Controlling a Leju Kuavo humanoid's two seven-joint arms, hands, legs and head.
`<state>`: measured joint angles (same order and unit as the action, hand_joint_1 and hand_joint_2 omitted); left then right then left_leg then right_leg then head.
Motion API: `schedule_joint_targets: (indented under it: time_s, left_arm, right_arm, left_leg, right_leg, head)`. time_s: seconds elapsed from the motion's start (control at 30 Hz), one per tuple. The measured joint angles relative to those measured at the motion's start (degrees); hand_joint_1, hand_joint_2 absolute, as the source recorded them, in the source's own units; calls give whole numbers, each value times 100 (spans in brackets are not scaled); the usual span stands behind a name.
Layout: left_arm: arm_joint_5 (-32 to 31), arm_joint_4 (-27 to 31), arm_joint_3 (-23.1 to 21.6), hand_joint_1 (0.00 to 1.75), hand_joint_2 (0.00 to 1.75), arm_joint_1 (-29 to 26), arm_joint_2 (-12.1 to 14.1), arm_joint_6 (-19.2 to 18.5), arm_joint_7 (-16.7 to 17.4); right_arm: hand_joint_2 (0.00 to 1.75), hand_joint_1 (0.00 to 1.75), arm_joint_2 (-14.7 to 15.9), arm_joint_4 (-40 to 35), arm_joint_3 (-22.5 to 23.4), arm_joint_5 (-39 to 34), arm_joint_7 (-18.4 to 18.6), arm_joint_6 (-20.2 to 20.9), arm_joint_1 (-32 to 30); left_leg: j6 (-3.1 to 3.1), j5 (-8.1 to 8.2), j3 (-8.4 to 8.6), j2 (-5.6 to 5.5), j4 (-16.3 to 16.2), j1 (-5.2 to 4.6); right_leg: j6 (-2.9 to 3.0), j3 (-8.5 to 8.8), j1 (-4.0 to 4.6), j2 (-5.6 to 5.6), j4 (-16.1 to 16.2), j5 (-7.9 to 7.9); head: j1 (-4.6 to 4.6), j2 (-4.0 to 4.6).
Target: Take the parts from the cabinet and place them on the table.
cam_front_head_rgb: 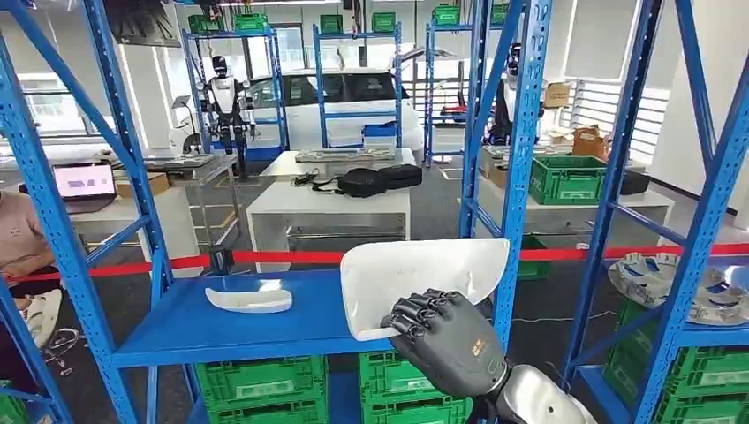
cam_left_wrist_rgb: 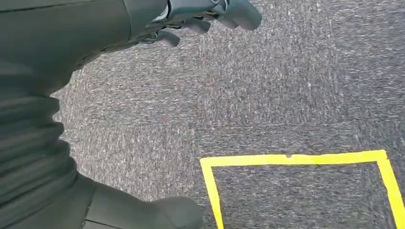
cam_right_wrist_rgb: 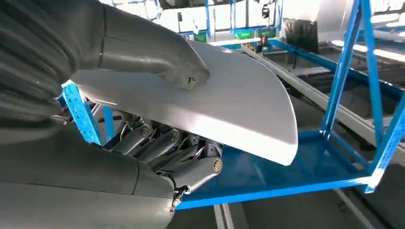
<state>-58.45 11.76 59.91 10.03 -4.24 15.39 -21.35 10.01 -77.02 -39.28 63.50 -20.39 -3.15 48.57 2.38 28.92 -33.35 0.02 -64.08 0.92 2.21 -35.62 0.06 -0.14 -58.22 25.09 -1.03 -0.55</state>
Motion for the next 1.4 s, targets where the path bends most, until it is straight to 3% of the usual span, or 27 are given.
schedule_joint_targets:
  time_s: [0.03,0.07,0.17,0.2,0.27,0.33,0.37,0.4,0.43,0.5,0.53,0.57,0.6,0.63,0.67,0.7,0.73,0.83,0.9,1.03,1.1,1.17,1.2,1.23,1.33,1.37,1.4]
  left_arm:
    - [0,2,0,0,175,9,6,0,0]
    - [0,2,0,0,175,12,5,0,-4]
    - [0,2,0,0,175,8,2,0,-7]
    - [6,0,2,0,175,5,-9,0,-4]
    - [7,2,2,0,175,11,-11,0,-13]
    - [13,2,2,0,175,10,-13,0,-61]
    - [20,2,2,0,175,4,-13,-34,-154]
    - [22,0,2,0,175,2,-11,-98,-223]
    - [22,0,2,0,175,3,-13,-131,-247]
    - [24,-2,2,0,175,4,-18,-175,-278]
    - [26,-2,2,0,175,8,-22,-188,-286]
    - [35,0,2,0,175,9,-22,-247,-330]
    - [35,0,2,0,175,12,-22,-311,-372]
    - [37,0,2,0,175,20,-20,-326,-398]
    - [39,0,2,0,175,20,-15,-345,-398]
    - [48,0,2,0,175,18,-18,-350,-396]
    - [59,0,2,0,175,18,-20,-356,-393]
    - [85,2,2,0,175,18,-13,-356,-391]
    - [90,2,2,0,175,14,-13,-356,-389]
    - [92,0,2,0,175,13,-13,-356,-389]
    - [94,2,2,0,175,9,-2,-358,-393]
    - [94,7,2,0,175,10,7,-361,-398]
    - [94,7,2,0,175,8,0,-361,-402]
    - [96,7,2,0,175,10,-7,-363,-407]
    - [101,5,2,0,175,4,-9,-367,-407]
    - [101,4,2,0,175,3,-11,-367,-407]
    - [103,4,2,0,175,1,-11,-367,-411]
  right_arm:
    - [175,161,-2,0,0,11,4,-9,2]
    - [175,161,-4,0,2,22,6,-15,3]
    - [175,161,-15,2,2,63,2,-33,-7]
    - [175,161,-13,4,6,66,4,-33,-7]
    - [175,161,-13,7,15,72,9,-37,0]
    - [175,161,-13,13,15,103,11,-41,-22]
    - [175,161,-13,28,15,120,17,-41,-48]
    - [175,161,-13,35,15,135,15,-41,-73]
    - [175,161,-13,37,15,144,17,-41,-84]
    - [175,161,-13,37,20,149,22,-46,-82]
    - [175,161,-13,37,22,151,28,-46,-74]
    - [175,161,-13,37,26,151,33,-46,-69]
    - [175,161,-15,37,26,153,33,-52,-78]
    - [175,161,-13,37,28,166,31,-54,-73]
    - [175,161,-13,37,37,175,31,-52,-84]
    - [175,161,-13,37,39,181,31,-52,-82]
    - [175,161,-13,37,39,186,13,-52,-78]
    - [175,161,-13,50,39,186,13,-52,-78]
    - [175,161,-13,59,39,188,13,-50,-78]
    - [175,161,-13,81,39,201,-2,-59,-78]
    - [175,161,-13,85,39,212,-2,-109,-80]
    - [175,161,-13,85,44,238,-9,-151,-76]
    - [175,161,-13,85,59,251,-9,-164,-85]
    - [175,161,-9,87,72,251,-2,-173,-70]
    - [175,161,-9,96,76,262,-28,-186,-100]
    - [175,161,-9,107,76,273,-28,-190,-129]
    - [175,161,-9,116,76,293,-28,-197,-147]
  left_leg:
    - [-53,53,307,0,501,-17]
    - [-73,81,418,4,635,-52]
    - [-154,30,334,-9,623,-74]
    - [-220,-37,288,-3,677,-27]
    - [-298,-122,241,19,681,-12]
    - [-326,-186,133,30,677,-14]
    - [-324,-217,80,29,674,-14]
    - [-317,-246,33,28,666,-13]
    - [-308,-268,-4,27,657,-12]
    - [-274,-300,-66,26,616,-4]
    - [-255,-311,-82,25,586,-2]
    - [-213,-319,-126,23,569,-23]
    - [-173,-344,-119,22,574,-19]
    - [-142,-358,-130,22,558,-20]
    - [-186,-318,-137,24,552,-40]
    - [-318,-343,-148,26,578,-36]
    - [-308,-358,-144,26,594,-34]
    - [-170,-453,-131,23,654,-22]
    - [-125,-484,-133,20,680,-21]
    - [-97,-499,-138,19,688,-18]
    - [-172,-471,-168,13,645,-39]
    - [-248,-507,-130,14,736,-53]
    - [-257,-612,-23,26,942,50]
    - [-245,-648,13,26,1026,48]
    - [-243,-676,-38,-9,1020,70]
    - [-230,-682,-71,-43,997,82]
    - [-206,-682,-104,-87,962,103]
  right_leg:
    - [-24,-16,-3,-7,-18,-22]
    - [-55,-52,23,-5,-26,-43]
    - [-155,-58,6,-21,-1,-135]
    - [-193,-80,29,-18,-8,-152]
    - [-255,-232,-6,14,-363,259]
    - [-306,-534,-40,12,-1239,814]
    - [-323,-655,-49,12,-1634,943]
    - [-331,-676,-60,12,-1799,917]
    - [-334,-596,-71,11,-1727,803]
    - [-324,22,-85,8,-802,415]
    - [-310,381,-89,6,-250,334]
    - [-280,507,-60,14,-17,464]
    - [-237,443,-31,25,-77,391]
    - [-206,443,-34,25,-5,425]
    - [-226,436,-56,31,12,399]
    - [-213,424,-45,37,10,393]
    - [-191,418,-37,36,9,380]
    - [-149,393,-30,34,1,353]
    - [-132,375,-28,31,-2,342]
    - [-119,364,-22,31,-11,333]
    - [-154,362,-66,25,6,314]
    - [-206,399,-52,27,99,278]
    - [-216,438,-29,26,111,294]
    - [-246,368,-31,31,-41,416]
    - [-354,-217,-96,32,-1233,1041]
    - [-392,-361,-126,31,-1506,1105]
    - [-426,-357,-159,31,-1485,1015]
  head:
    - [2,0]
    - [0,0]
    - [-2,0]
    - [-2,0]
    - [-20,0]
    - [-22,0]
    - [-26,0]
    - [-26,0]
    - [-30,0]
    - [-33,0]
    - [-33,0]
    - [-33,0]
    - [-20,-2]
    - [-26,0]
    - [-20,0]
    - [-22,0]
    - [-17,0]
    - [-15,0]
    - [-15,0]
    - [-13,0]
    - [-7,0]
    - [2,0]
    - [2,0]
    - [-9,0]
    - [-17,0]
    - [-20,0]
    - [-22,0]
